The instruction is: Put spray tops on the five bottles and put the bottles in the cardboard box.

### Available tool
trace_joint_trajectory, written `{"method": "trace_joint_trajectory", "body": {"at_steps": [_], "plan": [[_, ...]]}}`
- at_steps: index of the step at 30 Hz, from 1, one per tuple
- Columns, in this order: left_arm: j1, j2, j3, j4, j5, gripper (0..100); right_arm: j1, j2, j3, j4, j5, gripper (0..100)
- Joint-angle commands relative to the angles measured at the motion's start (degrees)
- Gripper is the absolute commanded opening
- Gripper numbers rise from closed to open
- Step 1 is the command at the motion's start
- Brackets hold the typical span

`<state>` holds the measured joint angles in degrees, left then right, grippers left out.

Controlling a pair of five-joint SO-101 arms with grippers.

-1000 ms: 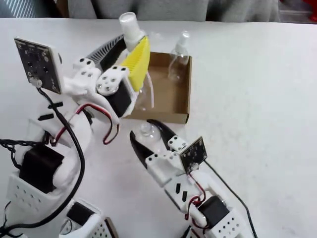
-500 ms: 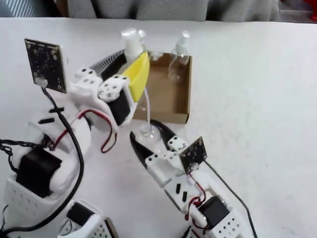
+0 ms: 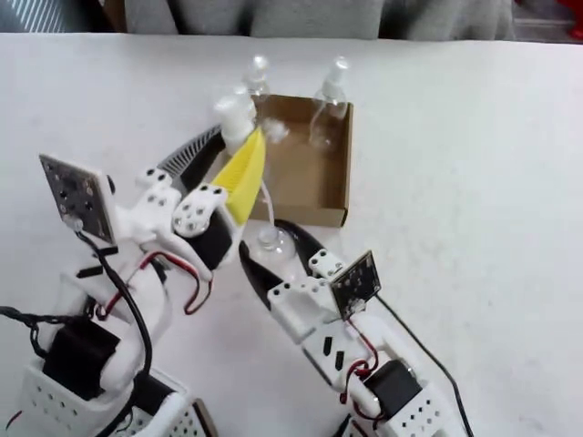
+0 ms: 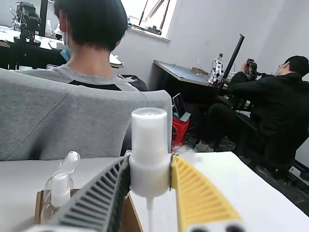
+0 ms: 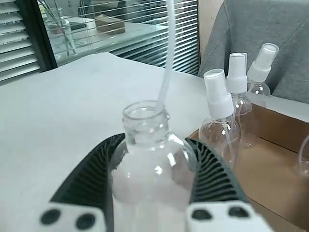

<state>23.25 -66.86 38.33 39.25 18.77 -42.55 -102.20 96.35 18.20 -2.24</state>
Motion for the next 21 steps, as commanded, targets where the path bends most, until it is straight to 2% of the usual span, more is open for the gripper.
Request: {"method": "trace_joint_trajectory", "body": {"at_steps": [1, 10, 21], "plan": [[0.31, -3.21, 1.41, -1.93, 0.26, 2, -0.22, -0.84, 0.53, 0.13, -0.35, 1.8], [0.75, -8.04, 8.18, 1.76, 0.26, 2, -0.22, -0.84, 0.53, 0.13, -0.35, 1.8], [0.92, -17.89, 21.19, 1.76, 0.26, 2, -0.22, -0.84, 0.53, 0.13, -0.35, 1.8]]}}
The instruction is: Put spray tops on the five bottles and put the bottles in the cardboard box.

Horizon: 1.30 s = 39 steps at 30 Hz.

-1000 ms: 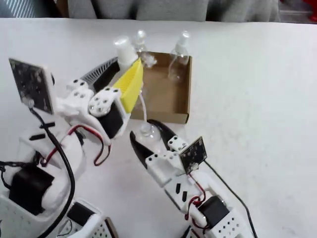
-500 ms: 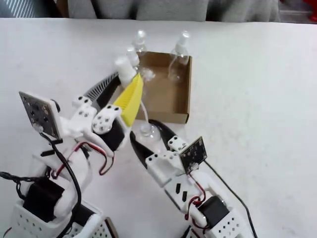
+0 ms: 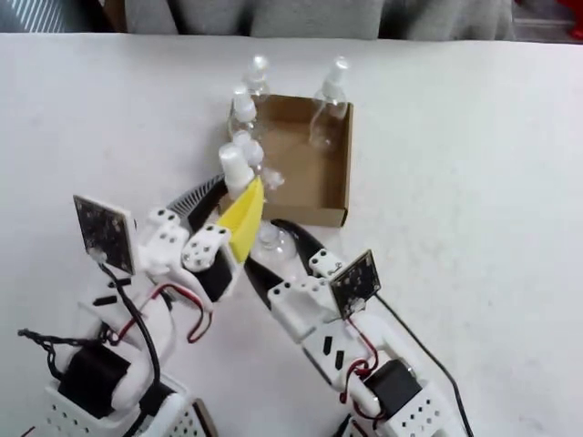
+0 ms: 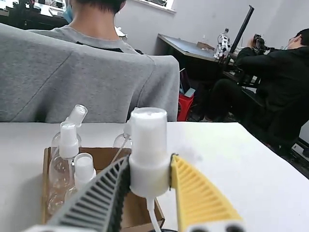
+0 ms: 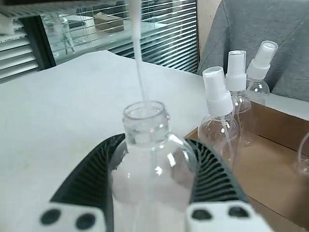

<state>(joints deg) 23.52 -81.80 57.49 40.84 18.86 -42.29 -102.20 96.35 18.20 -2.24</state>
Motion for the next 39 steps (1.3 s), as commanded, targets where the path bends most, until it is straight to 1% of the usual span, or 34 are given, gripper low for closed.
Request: {"method": "trace_joint_trajectory", "body": {"at_steps": [1, 3, 6, 9, 11, 15, 19, 34, 39], "plan": [[0.66, -3.65, 2.81, 0.18, 0.18, 2, -0.48, -0.84, 0.53, 0.13, -0.35, 1.8], [0.75, -4.79, 4.04, 0.18, -0.62, 2, -0.48, -0.75, 0.53, 0.13, -0.35, 1.8], [3.56, -5.85, 5.36, 1.58, -3.96, 2, -0.48, -0.75, 0.53, 0.13, -0.35, 1.7], [7.08, -6.37, 5.36, 3.69, -4.66, 2, -0.48, -0.75, 0.53, 0.13, -0.35, 1.7], [8.22, -6.73, 5.54, 3.87, -4.66, 2, -0.48, -0.75, 0.53, 0.13, -0.35, 1.7], [8.13, -6.81, 5.8, 3.96, -4.66, 2, -0.48, -0.75, 0.53, 0.13, -0.35, 1.7], [8.31, -6.81, 5.71, 6.24, -4.75, 2, -0.48, -0.75, 0.53, 0.22, -0.35, 1.6], [8.4, -6.99, 9.85, 6.24, -4.75, 2, -0.48, -0.84, 0.53, 0.22, -0.35, 1.8], [10.59, -6.99, 12.04, 6.24, -4.75, 2, -0.48, -0.75, 0.53, 0.22, -0.35, 1.7]]}}
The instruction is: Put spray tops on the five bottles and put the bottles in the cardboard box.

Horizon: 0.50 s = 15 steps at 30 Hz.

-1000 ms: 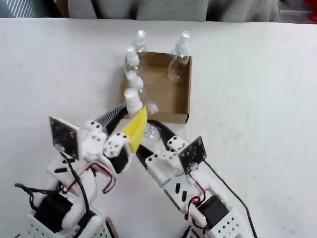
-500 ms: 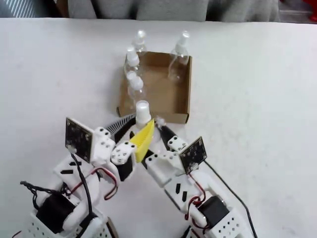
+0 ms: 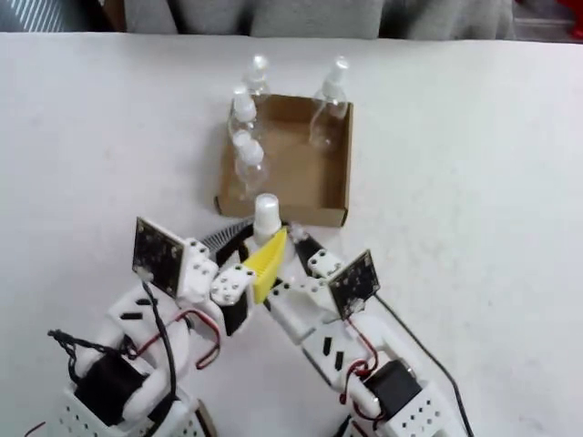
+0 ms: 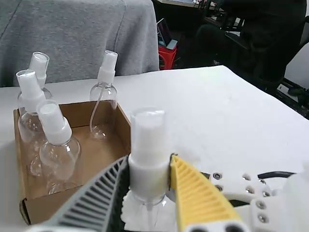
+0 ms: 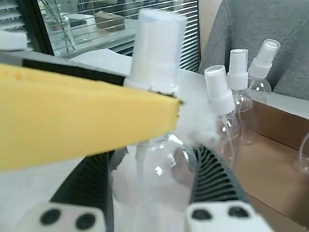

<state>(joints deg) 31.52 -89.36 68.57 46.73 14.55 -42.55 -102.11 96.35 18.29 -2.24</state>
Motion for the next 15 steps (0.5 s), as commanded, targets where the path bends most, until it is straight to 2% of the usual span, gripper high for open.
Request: {"method": "trace_joint_trajectory", "body": {"at_steps": [1, 8, 15], "plan": [[3.21, 0.57, 1.14, 0.35, -0.44, 2, -0.13, -0.84, 0.53, 0.22, -0.35, 1.7], [5.67, 0.57, 3.08, 0.18, -0.62, 2, 2.15, -1.01, 0.53, 0.66, -0.35, 1.7], [5.23, 0.57, 3.34, 0.35, -6.51, 2, 2.15, -1.01, 0.53, 0.66, -0.35, 1.6]]}}
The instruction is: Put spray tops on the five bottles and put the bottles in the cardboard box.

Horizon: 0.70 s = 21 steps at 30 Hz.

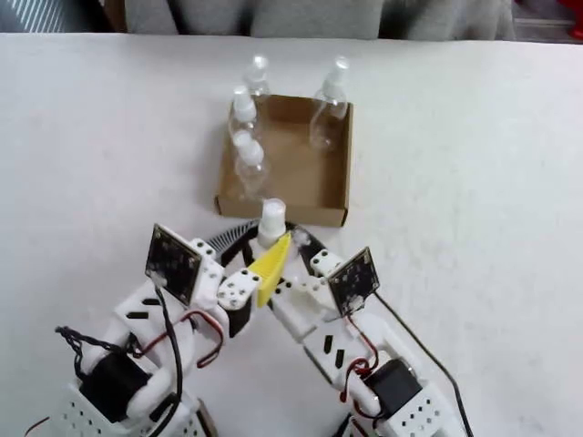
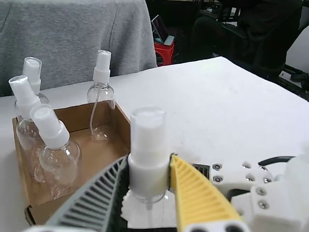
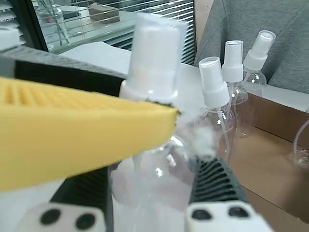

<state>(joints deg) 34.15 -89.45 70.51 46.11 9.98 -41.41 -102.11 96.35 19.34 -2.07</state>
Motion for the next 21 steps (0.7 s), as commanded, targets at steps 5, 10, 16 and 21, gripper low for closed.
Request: {"method": "trace_joint_trajectory", "body": {"at_steps": [5, 10, 16, 21], "plan": [[2.59, 0.66, 0.97, 0.62, -1.93, 5, 1.1, -1.01, 0.53, -0.31, -0.53, 1.6], [2.59, 0.66, 1.05, 0.62, 0.62, 22, 1.1, -1.01, 0.53, -0.31, -0.53, 1.6], [2.51, 0.57, -1.76, 0.44, 1.67, 27, 1.1, -1.01, 0.53, -0.22, -0.53, 1.6], [0.66, 0.57, -3.96, 0.44, 1.23, 27, 1.1, -1.01, 0.53, 0.04, -0.53, 1.6]]}}
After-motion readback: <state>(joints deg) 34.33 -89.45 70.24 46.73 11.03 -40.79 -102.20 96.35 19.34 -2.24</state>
